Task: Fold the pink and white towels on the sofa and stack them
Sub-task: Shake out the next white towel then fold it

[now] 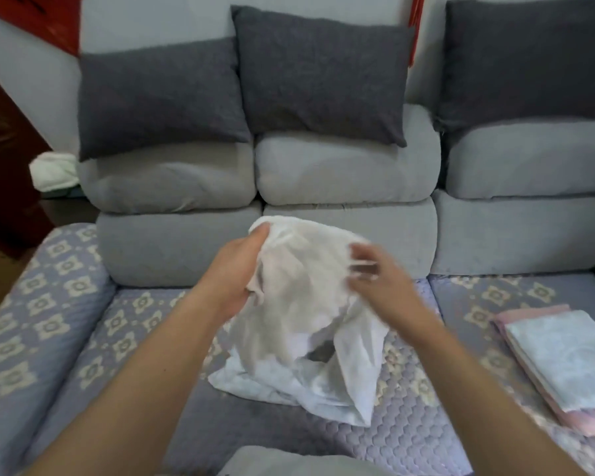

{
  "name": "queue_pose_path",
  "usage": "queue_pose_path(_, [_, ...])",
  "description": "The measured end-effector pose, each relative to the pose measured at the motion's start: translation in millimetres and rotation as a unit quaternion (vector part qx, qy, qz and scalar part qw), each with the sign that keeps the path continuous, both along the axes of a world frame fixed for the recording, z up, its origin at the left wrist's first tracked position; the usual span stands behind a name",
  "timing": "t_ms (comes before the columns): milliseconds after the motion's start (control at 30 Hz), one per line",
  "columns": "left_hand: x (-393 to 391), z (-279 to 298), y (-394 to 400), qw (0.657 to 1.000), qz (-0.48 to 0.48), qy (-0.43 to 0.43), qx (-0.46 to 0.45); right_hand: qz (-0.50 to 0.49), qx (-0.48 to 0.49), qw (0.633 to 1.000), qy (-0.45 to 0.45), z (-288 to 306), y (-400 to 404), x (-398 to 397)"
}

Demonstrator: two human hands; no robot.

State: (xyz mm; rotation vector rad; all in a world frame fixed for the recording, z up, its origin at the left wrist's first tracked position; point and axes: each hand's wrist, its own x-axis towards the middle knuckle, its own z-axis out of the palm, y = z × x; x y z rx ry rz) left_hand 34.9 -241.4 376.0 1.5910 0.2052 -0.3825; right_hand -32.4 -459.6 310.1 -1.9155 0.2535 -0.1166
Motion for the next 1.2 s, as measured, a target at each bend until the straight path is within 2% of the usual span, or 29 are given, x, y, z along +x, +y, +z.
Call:
queue_pose_path(67, [-5, 11, -12, 0.999, -0.039, 0.016, -0.023, 0.158, -0.056, 0.985, 0.026, -12, 51, -14])
queue_pose_path(100, [-7, 15, -19, 0.998, -0.060, 0.012, -0.012, 0.178, -0.089, 0.980, 0.030, -20, 66, -16])
queue_pose_path(167, [-8, 21, -25, 0.996, -0.084, -0.015, 0.031, 0.102, -0.113, 0.988, -0.005, -24, 74, -9])
queue_pose_path(233, [-4, 29, -25, 0.996, -0.075, -0.043, 0.038, 0.043, -0.131, 0.990, -0.007, -12, 58, -1])
queue_pose_path(300, [3, 37, -18, 0.997, -0.061, -0.035, -0.012, 0.051, -0.153, 0.987, 0.007, 1, 42, -1])
queue_pose_path(433, [2, 45, -5, 0.992, -0.098, 0.012, -0.075, 0.043, -0.136, 0.990, 0.025, 17, 24, -6])
queue_pose_path(500, [-3, 44, -5, 0.989, -0.103, 0.029, -0.100, 0.019, -0.055, 0.998, -0.003, 29, 26, -13])
queue_pose_path(567, [-9, 44, -8, 0.986, -0.116, 0.041, -0.113, 0.060, 0.059, 0.996, -0.017, 41, 34, -21])
queue_pose_path(600, [-12, 45, -10, 0.985, -0.124, 0.041, -0.115, 0.097, 0.070, 0.993, -0.006, 43, 42, -24])
queue_pose_path(667, [-14, 48, -13, 0.985, -0.135, 0.026, -0.106, 0.136, -0.021, 0.990, 0.014, 41, 53, -28])
queue_pose_path(733, [-13, 52, -16, 0.987, -0.135, 0.002, -0.084, 0.095, -0.123, 0.987, -0.023, 39, 49, -23])
queue_pose_path(867, [-3, 54, -8, 0.988, -0.147, -0.007, -0.044, 0.038, -0.112, 0.993, 0.019, 52, 11, -16])
queue_pose_path(933, [2, 52, 1, 0.980, -0.197, -0.005, -0.033, -0.018, -0.100, 0.994, 0.032, 62, -17, -12])
queue_pose_path(1000, [9, 49, 18, 0.956, -0.292, -0.021, 0.031, -0.138, -0.034, 0.990, -0.001, 78, -48, -8])
queue_pose_path(1033, [14, 48, 29, 0.933, -0.339, -0.046, 0.108, -0.201, -0.007, 0.979, -0.024, 88, -63, -8])
queue_pose_path(1100, [23, 48, 48, 0.862, -0.397, -0.109, 0.297, -0.284, 0.014, 0.957, -0.049, 102, -93, -8])
queue_pose_path(1133, [29, 48, 56, 0.830, -0.394, -0.136, 0.370, -0.288, 0.014, 0.956, -0.053, 105, -102, -8])
queue_pose_path(1167, [36, 47, 61, 0.817, -0.371, -0.155, 0.412, -0.273, 0.009, 0.961, -0.049, 106, -107, -6])
queue_pose_path(1200, [42, 46, 65, 0.822, -0.336, -0.172, 0.427, -0.254, 0.002, 0.966, -0.042, 106, -107, -3])
